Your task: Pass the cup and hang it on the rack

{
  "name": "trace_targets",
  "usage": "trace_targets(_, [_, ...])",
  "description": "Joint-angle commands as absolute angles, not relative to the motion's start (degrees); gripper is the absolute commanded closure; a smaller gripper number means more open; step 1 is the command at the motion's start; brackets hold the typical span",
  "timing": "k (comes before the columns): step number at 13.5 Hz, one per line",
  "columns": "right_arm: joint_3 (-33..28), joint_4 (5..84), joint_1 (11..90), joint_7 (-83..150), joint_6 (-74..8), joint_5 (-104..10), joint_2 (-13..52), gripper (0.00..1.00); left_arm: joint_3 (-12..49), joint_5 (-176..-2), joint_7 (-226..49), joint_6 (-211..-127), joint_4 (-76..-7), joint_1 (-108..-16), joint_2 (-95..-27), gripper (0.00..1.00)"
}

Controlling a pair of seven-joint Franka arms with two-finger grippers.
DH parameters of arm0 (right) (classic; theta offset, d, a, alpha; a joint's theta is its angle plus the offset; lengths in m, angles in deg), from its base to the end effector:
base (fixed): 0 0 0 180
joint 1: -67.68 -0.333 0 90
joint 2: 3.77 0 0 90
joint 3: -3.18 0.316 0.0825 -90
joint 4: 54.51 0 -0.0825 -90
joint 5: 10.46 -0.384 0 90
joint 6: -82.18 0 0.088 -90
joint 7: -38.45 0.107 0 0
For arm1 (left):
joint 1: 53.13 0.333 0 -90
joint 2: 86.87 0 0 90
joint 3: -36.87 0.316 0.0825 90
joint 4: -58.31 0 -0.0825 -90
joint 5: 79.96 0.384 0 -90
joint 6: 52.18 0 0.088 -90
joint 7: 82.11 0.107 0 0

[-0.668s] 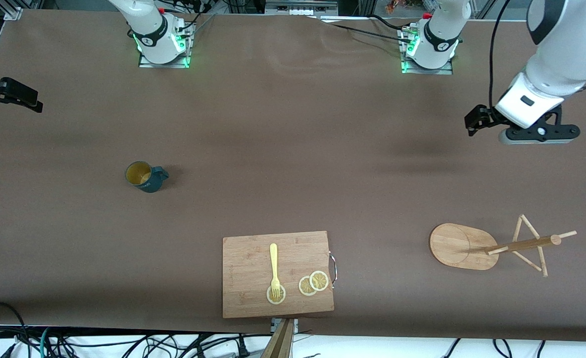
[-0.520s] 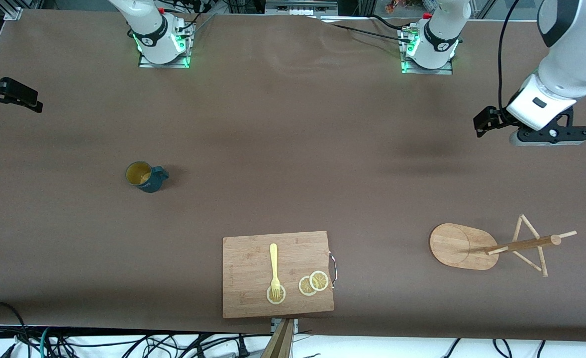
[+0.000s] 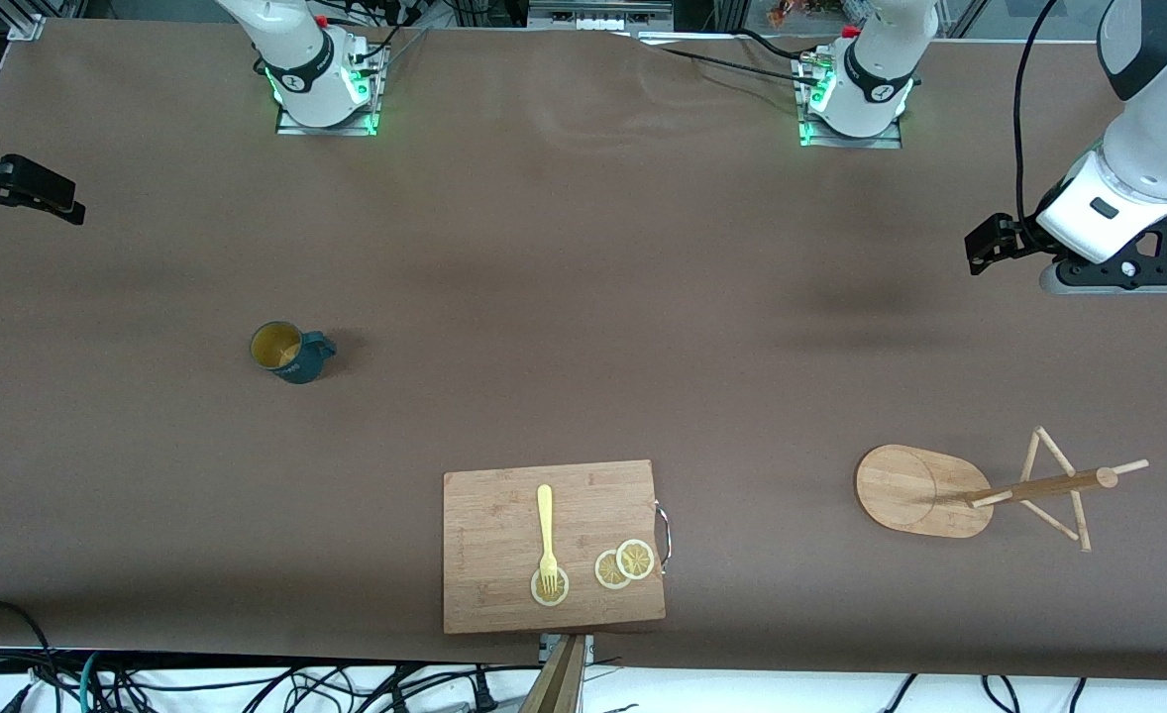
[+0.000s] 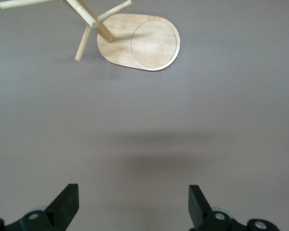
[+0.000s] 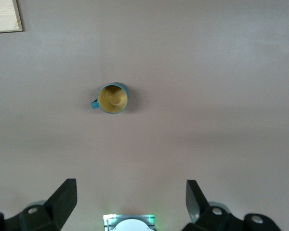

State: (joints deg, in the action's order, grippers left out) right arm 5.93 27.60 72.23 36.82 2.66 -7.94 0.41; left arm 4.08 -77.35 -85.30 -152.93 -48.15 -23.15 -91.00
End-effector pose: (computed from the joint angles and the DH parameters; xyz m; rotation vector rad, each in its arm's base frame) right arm 0.5574 -0.0240 0.6328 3.0995 -0.0129 -0.1850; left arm 0.5389 -0.0297 0.5373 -3.0556 0.0012 0.0533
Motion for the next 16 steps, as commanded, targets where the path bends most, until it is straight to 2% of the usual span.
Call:
trace_targets(1, [6.08, 27.85, 72.86, 36.16, 2.20, -8.96, 0.18, 0.00, 3.56, -78.11, -83.69, -151.85, -46.54, -22.37, -90.82, 0.00])
trace_targets(16, [5.99, 27.93, 72.86, 36.16, 2.28, -8.96, 0.18, 0.00, 3.38, -78.29, -83.69, -151.85, -46.81, -21.93, -90.65, 0.00])
